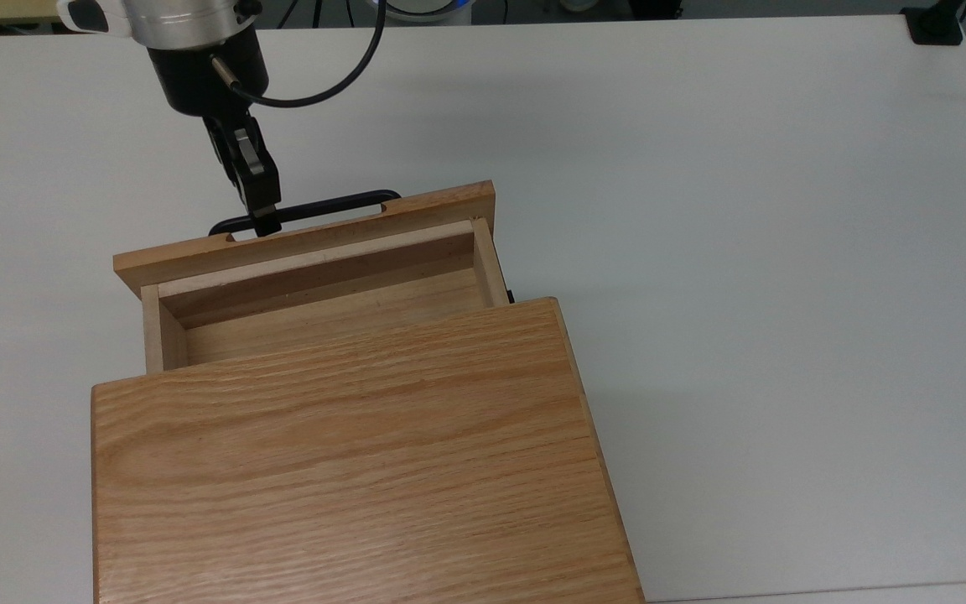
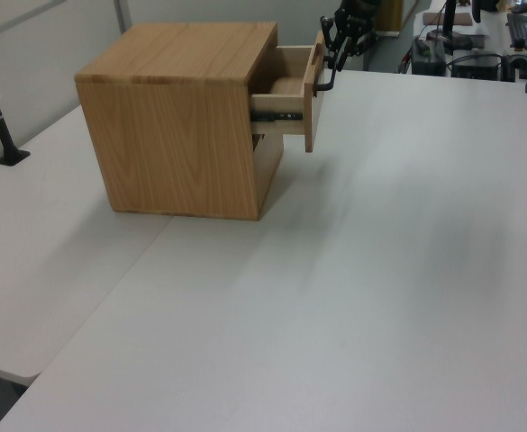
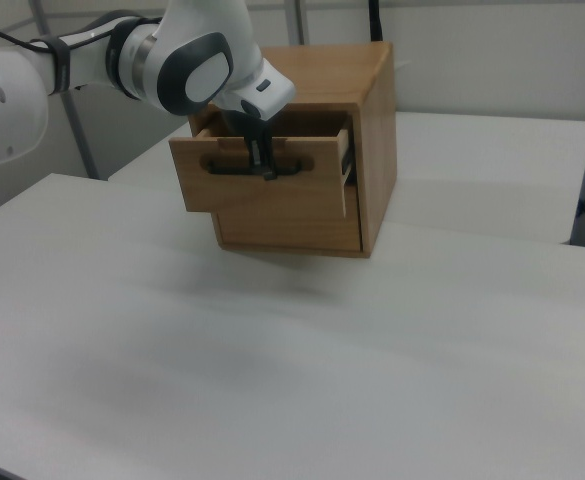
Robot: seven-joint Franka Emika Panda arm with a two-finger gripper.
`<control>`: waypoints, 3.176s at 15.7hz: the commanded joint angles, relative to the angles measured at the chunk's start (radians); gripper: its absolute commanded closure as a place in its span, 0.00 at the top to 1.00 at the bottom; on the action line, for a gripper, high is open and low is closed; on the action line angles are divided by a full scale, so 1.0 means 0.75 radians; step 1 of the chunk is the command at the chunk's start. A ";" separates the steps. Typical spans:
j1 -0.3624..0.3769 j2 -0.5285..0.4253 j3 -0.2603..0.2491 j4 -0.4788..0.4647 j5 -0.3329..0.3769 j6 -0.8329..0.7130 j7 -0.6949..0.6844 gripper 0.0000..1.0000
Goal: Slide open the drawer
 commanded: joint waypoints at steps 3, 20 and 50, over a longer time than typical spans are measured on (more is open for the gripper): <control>-0.032 -0.102 -0.006 -0.043 0.028 -0.090 -0.111 0.08; -0.113 -0.209 -0.021 -0.037 0.013 -0.437 -0.286 0.07; 0.093 -0.325 -0.019 -0.108 -0.281 -0.507 -0.953 1.00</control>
